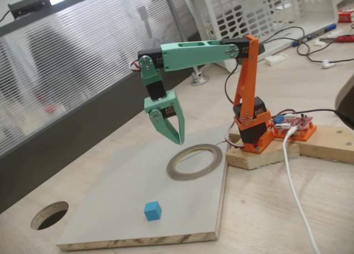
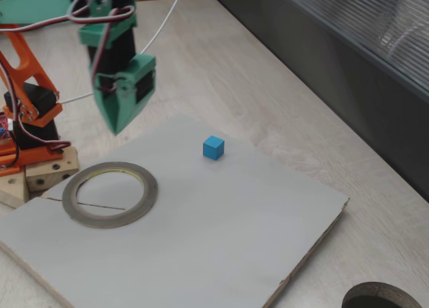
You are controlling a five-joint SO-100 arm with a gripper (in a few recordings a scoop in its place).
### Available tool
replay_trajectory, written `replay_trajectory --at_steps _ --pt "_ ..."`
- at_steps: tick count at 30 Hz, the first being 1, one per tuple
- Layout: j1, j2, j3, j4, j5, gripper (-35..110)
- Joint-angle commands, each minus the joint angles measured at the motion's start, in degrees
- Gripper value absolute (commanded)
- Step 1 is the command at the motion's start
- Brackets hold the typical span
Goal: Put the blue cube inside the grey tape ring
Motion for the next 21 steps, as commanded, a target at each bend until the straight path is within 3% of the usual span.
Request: replay_trajectory --at_steps 1,6,21 --pt "-14.1 1.4 0.4 0.8 0.8 2" --pt "-25.1 1.4 0.4 1.4 0.8 2" --pt "-25.6 1.4 0.4 1.0 0.6 2"
